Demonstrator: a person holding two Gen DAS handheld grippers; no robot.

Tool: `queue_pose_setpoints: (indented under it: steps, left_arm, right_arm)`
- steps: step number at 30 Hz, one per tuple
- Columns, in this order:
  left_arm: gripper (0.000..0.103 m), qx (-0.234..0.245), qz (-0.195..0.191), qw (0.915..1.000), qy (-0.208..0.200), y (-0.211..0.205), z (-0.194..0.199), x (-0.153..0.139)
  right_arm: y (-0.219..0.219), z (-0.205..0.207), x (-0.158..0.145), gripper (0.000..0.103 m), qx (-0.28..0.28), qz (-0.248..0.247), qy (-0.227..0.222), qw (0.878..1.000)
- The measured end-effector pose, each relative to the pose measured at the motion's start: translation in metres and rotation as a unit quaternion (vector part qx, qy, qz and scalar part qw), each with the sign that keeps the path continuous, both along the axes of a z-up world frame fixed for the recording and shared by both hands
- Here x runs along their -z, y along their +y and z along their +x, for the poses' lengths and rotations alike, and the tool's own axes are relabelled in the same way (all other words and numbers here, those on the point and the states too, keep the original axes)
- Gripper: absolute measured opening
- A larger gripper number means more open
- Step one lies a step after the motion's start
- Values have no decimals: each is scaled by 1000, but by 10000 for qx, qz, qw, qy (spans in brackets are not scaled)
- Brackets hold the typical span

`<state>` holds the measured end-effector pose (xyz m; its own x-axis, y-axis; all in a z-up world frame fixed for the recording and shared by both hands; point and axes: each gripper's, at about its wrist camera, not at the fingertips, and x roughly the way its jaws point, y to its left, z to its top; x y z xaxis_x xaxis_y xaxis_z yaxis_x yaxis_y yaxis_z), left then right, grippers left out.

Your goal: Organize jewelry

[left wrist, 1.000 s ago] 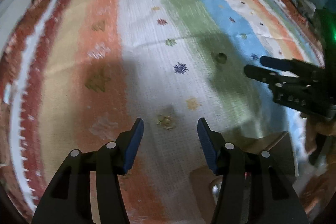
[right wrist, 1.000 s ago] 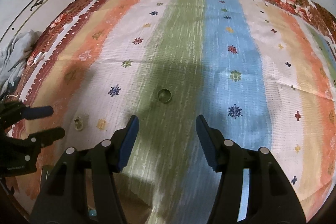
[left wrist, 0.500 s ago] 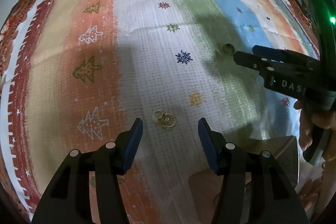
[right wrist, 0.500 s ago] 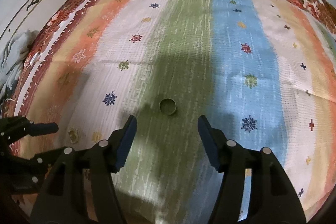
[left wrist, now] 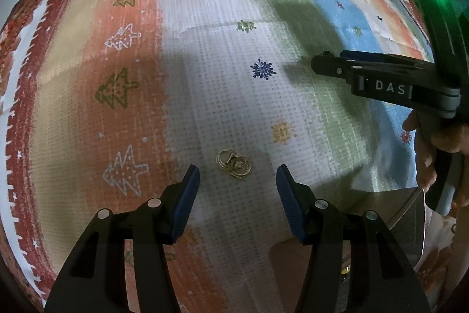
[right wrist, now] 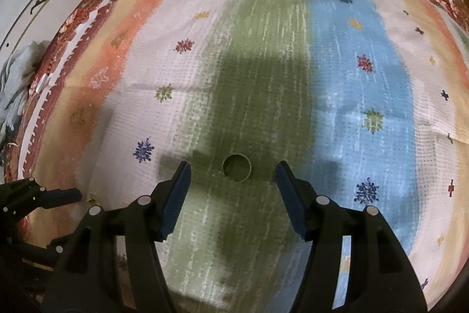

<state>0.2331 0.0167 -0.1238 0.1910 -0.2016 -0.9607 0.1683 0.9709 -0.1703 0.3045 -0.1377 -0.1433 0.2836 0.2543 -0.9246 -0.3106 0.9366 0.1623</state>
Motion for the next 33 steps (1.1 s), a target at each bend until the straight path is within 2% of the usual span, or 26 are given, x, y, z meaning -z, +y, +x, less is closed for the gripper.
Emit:
queue_pose_setpoints:
  steps: [5,11,18,21,22,23,24,28,30,32,33]
  left_arm:
    - [55,36,42,10000,24,-2,7,4]
    - [55,338,409,9986,-39,-17,5,8]
    - [54,308,542,9980,-51,-21,9,12]
    - [47,349,664,9971,-113,-27,10,12]
    - [38,368,661,9971,-131,-27,9,12]
    - [34,373,663,9970,-138,-27,9,11]
    - [22,367,634,9972,-129,-26,9,11]
    - [21,349,526,9979,-111,-23,10,9]
    - [20,352,541,9978,-152,-24,9,7]
    - [13,360,513,9978,-202,-23,8,2]
    - [13,365,480,9980,-207,-21,6,1]
  right_arm:
    - [3,2,4,64,-84,-81,15,9999]
    - [5,4,8,64,-140,-131,43,9998]
    - [6,4,9,63,-187,-180,29,9997]
    - [6,3,9,58,-159,-225,2,9996]
    - [6,3,9,55,-147,-230,-3,9996]
    - [5,3,9,48,-126,-236,-6,9996]
    - [3,3,9,44,-96,-247,-22,9996]
    - [0,4,8,22,-62,-249,-40,9997]
    - [-2,3,7,22,-49,-218,-50,9997]
    - [-2,2,7,22,-55,-221,-84,9997]
    - [-2,2,6,22,-59,-227,-97,9997]
